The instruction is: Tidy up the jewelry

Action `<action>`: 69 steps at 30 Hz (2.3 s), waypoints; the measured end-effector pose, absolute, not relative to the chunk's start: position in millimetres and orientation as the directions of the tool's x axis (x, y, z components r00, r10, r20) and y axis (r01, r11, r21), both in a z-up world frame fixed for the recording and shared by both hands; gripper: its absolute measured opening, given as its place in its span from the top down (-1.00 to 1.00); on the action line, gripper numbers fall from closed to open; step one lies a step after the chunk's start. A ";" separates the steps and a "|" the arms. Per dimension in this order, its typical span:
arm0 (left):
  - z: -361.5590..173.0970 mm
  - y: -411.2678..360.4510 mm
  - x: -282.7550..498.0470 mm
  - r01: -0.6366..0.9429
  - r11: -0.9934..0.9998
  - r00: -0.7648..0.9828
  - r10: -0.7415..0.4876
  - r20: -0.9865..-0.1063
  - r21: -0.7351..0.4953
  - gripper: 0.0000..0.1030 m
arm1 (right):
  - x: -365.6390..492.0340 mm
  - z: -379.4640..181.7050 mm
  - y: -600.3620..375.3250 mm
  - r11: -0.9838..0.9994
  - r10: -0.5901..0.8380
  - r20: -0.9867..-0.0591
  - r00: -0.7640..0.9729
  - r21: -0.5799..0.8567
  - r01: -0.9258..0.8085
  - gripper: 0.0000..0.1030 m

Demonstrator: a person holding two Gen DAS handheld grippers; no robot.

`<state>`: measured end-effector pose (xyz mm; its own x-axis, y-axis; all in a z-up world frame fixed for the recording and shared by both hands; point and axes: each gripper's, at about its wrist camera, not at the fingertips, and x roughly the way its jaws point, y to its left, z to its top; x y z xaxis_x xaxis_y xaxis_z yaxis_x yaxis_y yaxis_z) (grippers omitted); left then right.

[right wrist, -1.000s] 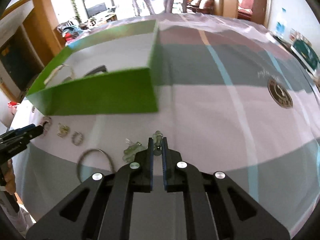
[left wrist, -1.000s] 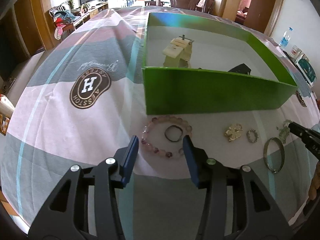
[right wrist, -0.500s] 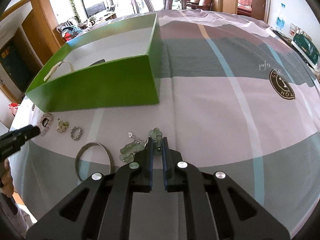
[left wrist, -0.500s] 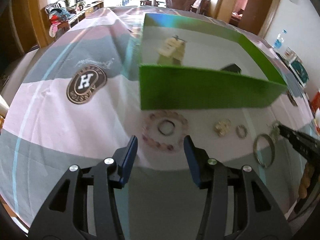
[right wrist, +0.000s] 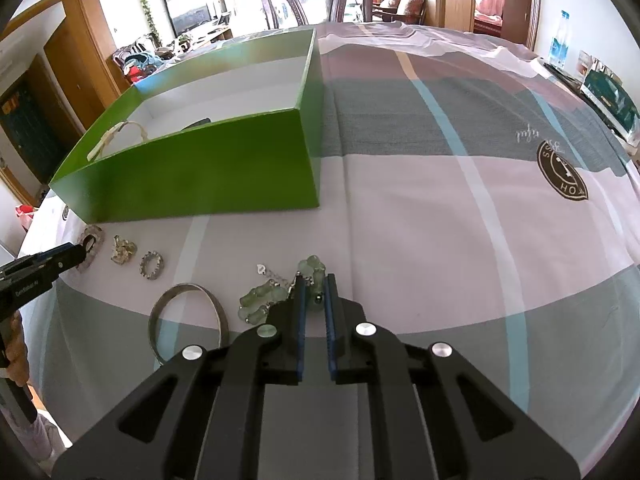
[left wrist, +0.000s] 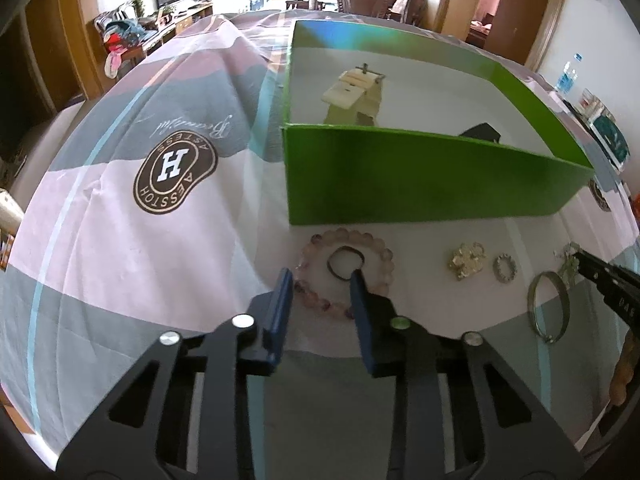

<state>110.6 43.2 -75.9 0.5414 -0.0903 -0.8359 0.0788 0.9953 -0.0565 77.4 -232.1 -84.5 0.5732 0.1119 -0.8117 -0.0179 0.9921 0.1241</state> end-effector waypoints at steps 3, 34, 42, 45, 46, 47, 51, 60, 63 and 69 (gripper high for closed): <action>-76.1 41.0 106.6 0.094 0.994 0.544 -0.093 -0.834 -0.050 0.56 | 77.5 -84.4 -231.2 0.992 0.114 -0.811 0.574 0.125 -0.020 0.74; -76.5 28.6 88.7 0.116 0.993 0.555 -0.062 -0.830 0.003 0.58 | 74.8 -86.8 -213.3 0.996 0.077 -0.798 0.598 0.039 -0.076 0.85; -63.0 29.8 83.0 0.106 0.994 0.581 -0.065 -0.811 -0.004 0.84 | 68.4 -65.0 -213.1 0.995 0.097 -0.762 0.641 0.056 -0.084 0.85; -48.0 29.9 77.2 0.115 0.993 0.611 -0.082 -0.787 -0.014 0.84 | 64.7 -48.7 -212.1 0.994 0.102 -0.732 0.674 0.056 -0.090 0.85; -42.3 29.8 75.3 0.118 0.993 0.621 -0.087 -0.779 -0.017 0.84 | 63.3 -41.4 -211.3 0.994 0.105 -0.718 0.689 0.056 -0.094 0.85; -37.9 29.8 73.7 0.120 0.993 0.629 -0.091 -0.772 -0.019 0.84 | 63.2 -36.7 -210.9 0.994 0.107 -0.708 0.698 0.055 -0.096 0.85; -16.9 27.0 66.4 0.139 0.990 0.666 -0.108 -0.738 -0.020 0.84 | 63.9 -16.1 -205.2 0.992 0.118 -0.668 0.734 0.044 -0.120 0.85; 38.1 12.5 77.0 0.195 0.981 0.739 -0.149 -0.657 -0.004 0.84 | 77.9 27.7 -189.6 0.985 0.149 -0.581 0.800 0.015 -0.172 0.85; 51.4 8.6 90.4 0.203 0.979 0.747 -0.163 -0.644 -0.013 0.84 | 89.0 41.3 -184.0 0.983 0.158 -0.555 0.817 0.009 -0.184 0.85; 59.4 -2.0 128.2 0.205 0.978 0.739 -0.180 -0.649 -0.039 0.84 | 117.8 53.3 -177.0 0.981 0.168 -0.551 0.818 0.017 -0.191 0.85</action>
